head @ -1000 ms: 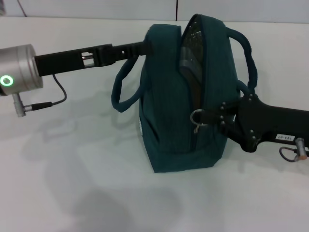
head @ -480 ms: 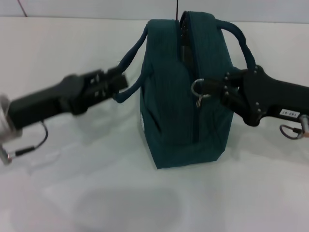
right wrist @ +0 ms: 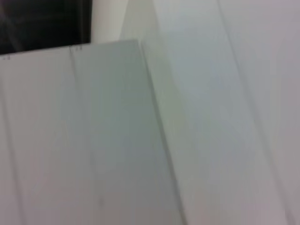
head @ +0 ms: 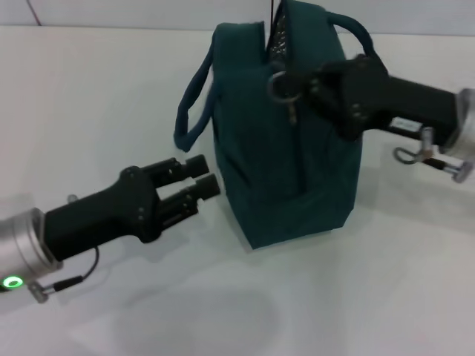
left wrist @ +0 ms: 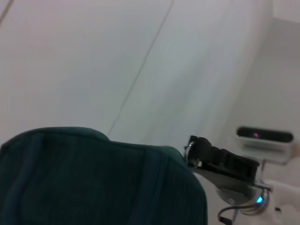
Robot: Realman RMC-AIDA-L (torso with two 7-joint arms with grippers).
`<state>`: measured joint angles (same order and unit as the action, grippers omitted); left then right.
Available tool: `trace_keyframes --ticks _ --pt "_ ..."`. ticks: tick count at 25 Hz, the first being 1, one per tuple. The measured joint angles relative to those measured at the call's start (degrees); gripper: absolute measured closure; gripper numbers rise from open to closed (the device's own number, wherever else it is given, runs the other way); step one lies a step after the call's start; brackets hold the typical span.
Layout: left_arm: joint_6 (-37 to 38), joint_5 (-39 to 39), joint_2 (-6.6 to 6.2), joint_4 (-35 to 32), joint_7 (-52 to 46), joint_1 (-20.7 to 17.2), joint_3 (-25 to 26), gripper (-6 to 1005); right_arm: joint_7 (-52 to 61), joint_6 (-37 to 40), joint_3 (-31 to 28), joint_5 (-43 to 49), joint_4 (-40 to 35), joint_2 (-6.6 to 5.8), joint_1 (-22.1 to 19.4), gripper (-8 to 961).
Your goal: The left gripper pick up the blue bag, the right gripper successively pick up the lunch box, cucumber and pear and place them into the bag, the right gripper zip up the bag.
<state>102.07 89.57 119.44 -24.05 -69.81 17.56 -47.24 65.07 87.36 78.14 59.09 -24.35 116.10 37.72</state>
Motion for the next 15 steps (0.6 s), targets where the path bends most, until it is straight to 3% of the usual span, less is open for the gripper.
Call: trace_keyframes --ticks 7,15 --pt "-1.61 0.51 0.16 6.11 5.71 3.33 -1.72 550 -2.18 -2.87 6.38 -4.33 0.55 0.09 2.65 938" --pt "-5.85 0.10 0.49 8.73 7.74 4.28 -1.62 551 -2.36 -4.06 7.37 -4.72 0.59 0.10 2.97 939"
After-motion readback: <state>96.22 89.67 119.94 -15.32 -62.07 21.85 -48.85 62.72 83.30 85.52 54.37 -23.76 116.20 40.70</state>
